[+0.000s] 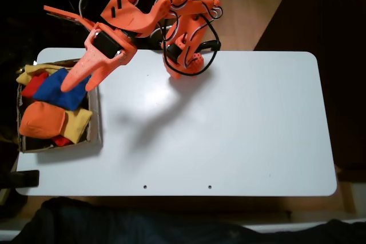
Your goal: Grasp a bag and put it in the box.
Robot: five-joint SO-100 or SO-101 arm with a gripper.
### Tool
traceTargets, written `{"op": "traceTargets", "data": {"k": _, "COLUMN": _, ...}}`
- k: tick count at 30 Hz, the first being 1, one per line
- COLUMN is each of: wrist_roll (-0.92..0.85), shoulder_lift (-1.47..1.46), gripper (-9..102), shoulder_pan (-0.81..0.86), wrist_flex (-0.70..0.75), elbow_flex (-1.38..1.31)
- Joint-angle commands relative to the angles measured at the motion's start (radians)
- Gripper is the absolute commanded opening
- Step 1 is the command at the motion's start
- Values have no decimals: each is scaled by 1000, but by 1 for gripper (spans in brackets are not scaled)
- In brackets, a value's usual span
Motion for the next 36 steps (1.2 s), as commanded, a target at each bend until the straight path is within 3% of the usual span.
{"op": "traceTargets", "data": {"k": 1, "wrist_roll": 64, "shoulder_lift": 46, "gripper": 54, "shoulder_pan": -51, "wrist_flex": -26, "elbow_flex": 3}}
{"op": "traceTargets", "data": {"k": 36, "wrist_roll": 215, "shoulder_lift": 380, "gripper": 54, "shoulder_pan": -647, "wrist_flex": -31, "elbow_flex": 192}}
